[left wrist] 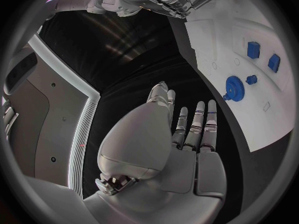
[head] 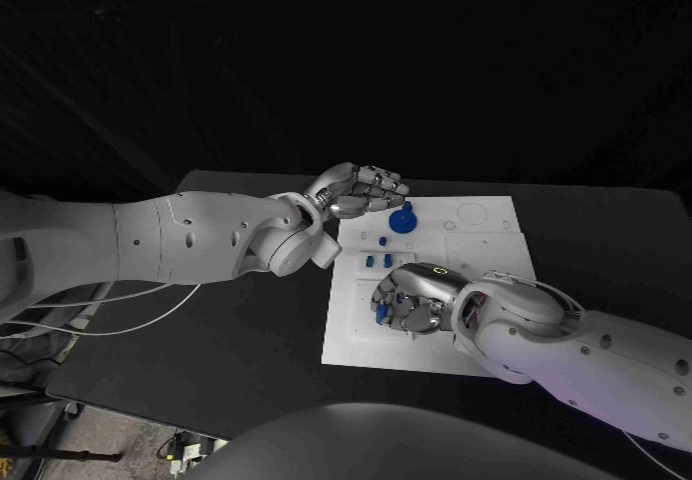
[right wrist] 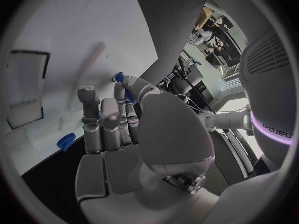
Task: Assemble the parts on the task board
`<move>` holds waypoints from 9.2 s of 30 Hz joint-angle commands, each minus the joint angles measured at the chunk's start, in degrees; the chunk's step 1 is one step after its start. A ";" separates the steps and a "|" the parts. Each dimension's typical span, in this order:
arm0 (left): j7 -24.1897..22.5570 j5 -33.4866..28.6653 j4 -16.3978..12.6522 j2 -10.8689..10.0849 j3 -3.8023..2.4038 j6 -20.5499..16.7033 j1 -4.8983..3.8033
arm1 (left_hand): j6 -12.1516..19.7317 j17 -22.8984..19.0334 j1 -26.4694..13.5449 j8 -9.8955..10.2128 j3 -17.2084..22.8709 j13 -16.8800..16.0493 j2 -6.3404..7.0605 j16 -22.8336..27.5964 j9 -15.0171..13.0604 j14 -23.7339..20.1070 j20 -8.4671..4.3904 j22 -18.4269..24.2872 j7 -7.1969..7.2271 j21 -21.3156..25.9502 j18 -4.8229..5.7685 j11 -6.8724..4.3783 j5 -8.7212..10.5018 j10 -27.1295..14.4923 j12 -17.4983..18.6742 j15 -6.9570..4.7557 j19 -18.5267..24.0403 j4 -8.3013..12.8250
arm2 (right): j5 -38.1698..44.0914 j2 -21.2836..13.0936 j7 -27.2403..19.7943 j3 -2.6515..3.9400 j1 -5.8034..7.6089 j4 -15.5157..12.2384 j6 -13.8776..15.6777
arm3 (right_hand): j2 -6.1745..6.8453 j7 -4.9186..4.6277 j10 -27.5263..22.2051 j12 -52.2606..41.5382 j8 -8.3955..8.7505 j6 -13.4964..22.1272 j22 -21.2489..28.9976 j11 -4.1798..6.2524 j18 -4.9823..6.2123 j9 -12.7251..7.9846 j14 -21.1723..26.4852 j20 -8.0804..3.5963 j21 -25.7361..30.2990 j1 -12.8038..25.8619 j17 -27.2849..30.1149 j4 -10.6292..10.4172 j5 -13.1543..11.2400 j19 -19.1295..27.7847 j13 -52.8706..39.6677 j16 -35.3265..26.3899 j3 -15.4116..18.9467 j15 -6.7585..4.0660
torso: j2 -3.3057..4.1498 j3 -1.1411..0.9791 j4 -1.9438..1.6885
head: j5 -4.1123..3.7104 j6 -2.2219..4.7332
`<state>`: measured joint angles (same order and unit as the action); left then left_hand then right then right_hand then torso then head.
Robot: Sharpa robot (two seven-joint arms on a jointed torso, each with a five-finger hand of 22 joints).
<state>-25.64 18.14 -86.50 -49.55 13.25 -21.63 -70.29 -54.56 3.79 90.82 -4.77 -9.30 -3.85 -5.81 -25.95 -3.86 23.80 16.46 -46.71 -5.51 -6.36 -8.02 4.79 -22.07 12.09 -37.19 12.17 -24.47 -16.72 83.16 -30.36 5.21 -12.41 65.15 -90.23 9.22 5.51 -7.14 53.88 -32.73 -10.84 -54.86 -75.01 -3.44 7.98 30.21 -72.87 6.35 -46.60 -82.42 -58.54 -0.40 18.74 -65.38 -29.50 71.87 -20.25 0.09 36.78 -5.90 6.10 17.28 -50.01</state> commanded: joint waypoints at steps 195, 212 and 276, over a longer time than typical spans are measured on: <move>2.24 -0.06 0.00 2.18 -0.04 3.91 0.53 | 0.41 -0.05 0.23 -0.24 -1.21 0.08 -1.04 -1.36 0.03 -0.19 0.07 0.28 -1.76 -1.14 0.40 2.32 -0.36 0.08 -0.88 0.00 -0.09 -0.05 | -11.76 -15.42 32.22 -1.05 11.05 -5.11 -18.02 | -3.15 4.61 36.12 -57.27 3.78 -11.54 -10.57 4.52 -4.65 4.37 -17.13 -4.33 -30.21 24.15 -31.46 -7.46 -5.01 -16.30 -60.50 18.13 12.11 -4.55 | -0.19 0.22 0.16 | -13.47 0.01; 2.79 -0.05 0.02 2.10 -0.04 4.03 0.54 | 0.29 -0.06 0.27 -0.34 -1.30 0.08 -1.13 -1.47 0.00 -0.14 0.07 0.31 -2.01 -1.17 0.38 2.71 -0.38 0.21 -0.98 0.08 -0.02 -0.03 | -15.17 -16.08 32.39 -0.91 11.37 -5.94 -17.99 | -4.06 4.60 36.12 -57.27 4.21 -11.11 -10.80 4.59 -4.81 5.19 -17.13 -4.35 -30.95 26.53 -31.46 -8.89 -8.55 -16.95 -60.50 18.13 13.25 -4.59 | -0.16 0.24 0.18 | -13.31 0.01; 4.58 0.09 0.11 2.46 -0.04 4.55 0.62 | 0.23 -0.04 0.44 -0.46 -1.41 0.07 -1.25 -1.71 0.00 0.03 0.08 0.35 -2.43 -1.25 0.32 3.23 -0.46 0.47 -1.13 0.43 0.05 -0.02 | -20.42 -15.69 32.27 -0.94 10.77 -4.22 -17.17 | -2.88 3.91 36.12 -57.27 4.35 -7.35 -10.16 4.20 -4.36 6.16 -17.13 -3.46 -28.80 23.29 -31.46 -3.03 8.38 -15.87 -60.50 18.13 10.76 -3.71 | -0.17 0.24 0.18 | -12.72 0.01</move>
<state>-21.01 18.16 -86.24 -47.15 13.25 -17.91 -69.66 -54.18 3.79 91.13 -4.99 -10.25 -3.82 -6.57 -27.36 -3.82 23.80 16.46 -46.45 -7.53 -7.32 -8.01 7.67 -22.28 12.51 -37.96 12.17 -24.47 -16.73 62.24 -46.02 35.38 -13.01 76.31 -94.80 -4.80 2.33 -3.12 84.05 -89.78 -6.43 -62.72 -75.00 0.42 3.95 36.30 -84.02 2.87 -75.69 -59.41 -74.90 -4.70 27.65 -81.55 -74.95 89.80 -8.34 -3.49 36.59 -5.66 6.26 4.53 -50.01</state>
